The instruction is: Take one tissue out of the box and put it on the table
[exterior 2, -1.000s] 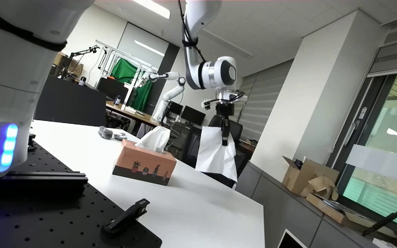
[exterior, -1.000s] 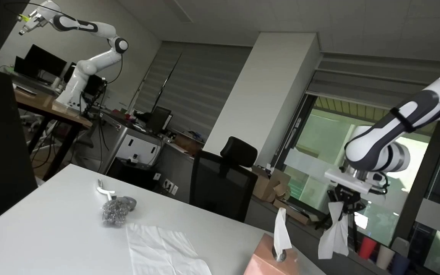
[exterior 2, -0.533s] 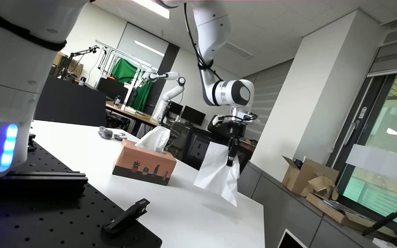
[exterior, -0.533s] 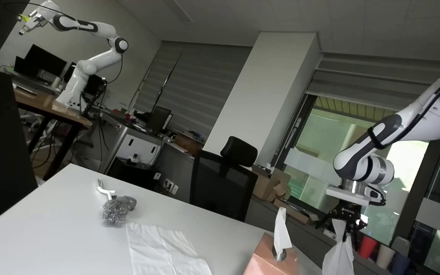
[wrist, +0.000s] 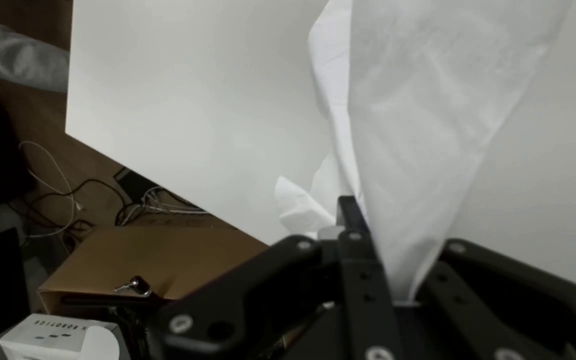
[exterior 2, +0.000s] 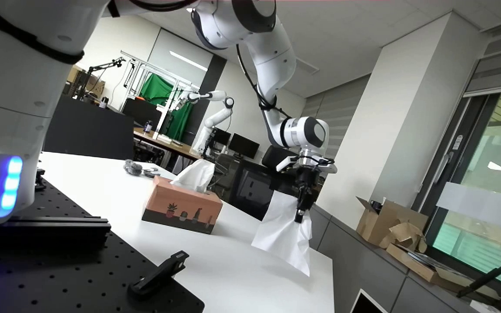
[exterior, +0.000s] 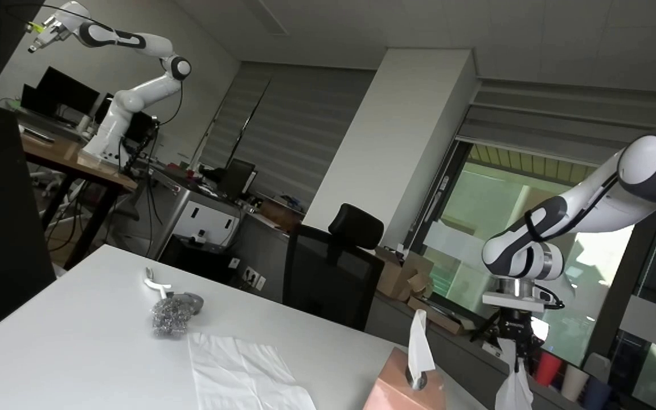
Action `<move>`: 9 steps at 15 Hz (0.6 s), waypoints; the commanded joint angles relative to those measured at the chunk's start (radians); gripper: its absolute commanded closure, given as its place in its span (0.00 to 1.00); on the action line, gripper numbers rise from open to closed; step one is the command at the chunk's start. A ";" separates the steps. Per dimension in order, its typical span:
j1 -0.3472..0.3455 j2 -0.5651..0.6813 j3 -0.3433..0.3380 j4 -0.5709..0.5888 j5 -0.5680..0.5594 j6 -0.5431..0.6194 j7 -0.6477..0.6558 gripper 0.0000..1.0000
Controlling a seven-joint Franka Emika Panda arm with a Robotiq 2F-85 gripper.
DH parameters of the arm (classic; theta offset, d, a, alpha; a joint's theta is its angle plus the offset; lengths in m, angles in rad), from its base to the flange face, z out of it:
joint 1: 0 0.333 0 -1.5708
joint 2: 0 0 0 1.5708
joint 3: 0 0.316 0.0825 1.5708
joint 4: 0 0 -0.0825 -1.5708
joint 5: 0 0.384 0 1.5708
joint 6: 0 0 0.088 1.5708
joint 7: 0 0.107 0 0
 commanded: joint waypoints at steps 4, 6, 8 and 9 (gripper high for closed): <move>0.009 0.041 -0.010 0.046 0.012 -0.007 -0.025 0.85; 0.009 0.041 -0.011 0.046 0.012 -0.007 -0.025 0.74; 0.009 0.041 -0.011 0.046 0.012 -0.007 -0.025 0.74; 0.009 0.041 -0.011 0.046 0.012 -0.006 -0.025 0.74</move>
